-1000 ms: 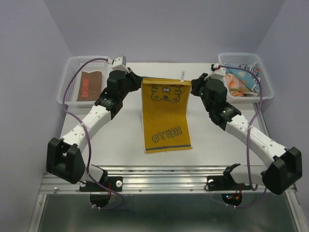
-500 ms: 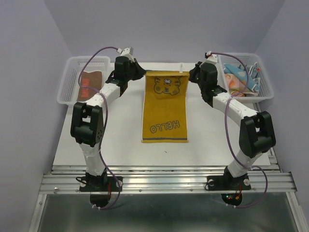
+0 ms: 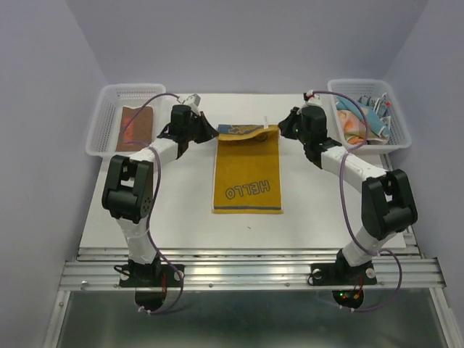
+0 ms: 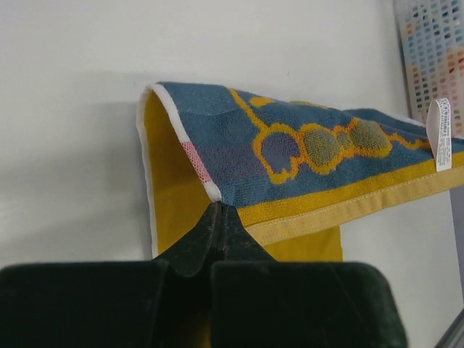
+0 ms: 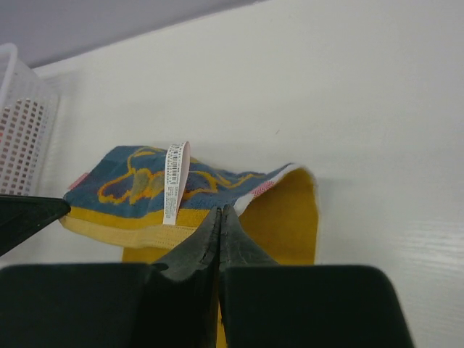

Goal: Fold and stack the towels
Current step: Fold the towel

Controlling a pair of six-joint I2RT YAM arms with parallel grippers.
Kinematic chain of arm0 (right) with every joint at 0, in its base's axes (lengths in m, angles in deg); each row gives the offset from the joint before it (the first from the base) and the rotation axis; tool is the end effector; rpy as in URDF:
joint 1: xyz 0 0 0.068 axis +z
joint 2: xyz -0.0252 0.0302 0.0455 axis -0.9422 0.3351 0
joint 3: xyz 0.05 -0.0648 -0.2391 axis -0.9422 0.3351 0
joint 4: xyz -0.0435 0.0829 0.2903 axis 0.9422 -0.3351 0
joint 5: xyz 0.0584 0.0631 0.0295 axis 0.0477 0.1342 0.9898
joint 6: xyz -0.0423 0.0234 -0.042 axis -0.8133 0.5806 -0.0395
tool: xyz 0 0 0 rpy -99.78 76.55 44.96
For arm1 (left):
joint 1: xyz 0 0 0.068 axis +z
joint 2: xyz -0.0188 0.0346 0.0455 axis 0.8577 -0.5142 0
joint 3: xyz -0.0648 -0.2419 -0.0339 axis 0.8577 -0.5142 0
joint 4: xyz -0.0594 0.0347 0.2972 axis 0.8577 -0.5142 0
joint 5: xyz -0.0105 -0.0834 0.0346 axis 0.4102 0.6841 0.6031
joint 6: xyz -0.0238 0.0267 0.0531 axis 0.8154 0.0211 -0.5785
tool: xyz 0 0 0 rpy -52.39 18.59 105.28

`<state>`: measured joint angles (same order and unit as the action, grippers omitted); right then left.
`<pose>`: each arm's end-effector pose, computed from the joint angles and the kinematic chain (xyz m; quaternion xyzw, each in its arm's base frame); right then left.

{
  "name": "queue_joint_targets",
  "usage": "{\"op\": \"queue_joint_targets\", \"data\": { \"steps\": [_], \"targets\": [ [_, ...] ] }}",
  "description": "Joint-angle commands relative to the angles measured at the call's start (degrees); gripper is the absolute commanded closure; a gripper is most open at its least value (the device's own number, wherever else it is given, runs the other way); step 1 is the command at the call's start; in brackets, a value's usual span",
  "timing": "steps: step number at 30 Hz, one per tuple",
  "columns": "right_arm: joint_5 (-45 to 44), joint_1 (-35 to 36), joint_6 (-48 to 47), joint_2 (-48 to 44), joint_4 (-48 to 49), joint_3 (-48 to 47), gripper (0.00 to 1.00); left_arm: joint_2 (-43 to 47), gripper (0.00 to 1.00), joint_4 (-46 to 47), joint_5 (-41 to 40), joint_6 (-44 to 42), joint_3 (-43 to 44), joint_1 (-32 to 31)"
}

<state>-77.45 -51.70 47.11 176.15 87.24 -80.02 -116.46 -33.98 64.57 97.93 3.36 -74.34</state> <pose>0.4254 0.1408 0.2246 0.0692 0.8011 0.2028 0.5588 0.4618 -0.1446 0.1872 0.0203 0.8118 -0.3440 0.4713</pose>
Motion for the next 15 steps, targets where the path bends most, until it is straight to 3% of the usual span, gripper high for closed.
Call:
{"op": "queue_joint_targets", "data": {
  "steps": [1,9,15],
  "targets": [
    [5.7,-0.3,4.7,-6.5,1.3,7.6,0.99,9.4,1.00,4.5,1.2,1.8,-9.5,-0.9],
    [8.1,1.9,9.4,-17.1,0.2,21.6,0.99,18.6,1.00,7.4,-0.9,4.5,-25.9,-3.6],
    [7.2,4.4,12.1,-25.7,-2.4,30.2,0.99,25.4,1.00,8.2,-5.6,7.4,-33.6,-8.3]
  ]
}}
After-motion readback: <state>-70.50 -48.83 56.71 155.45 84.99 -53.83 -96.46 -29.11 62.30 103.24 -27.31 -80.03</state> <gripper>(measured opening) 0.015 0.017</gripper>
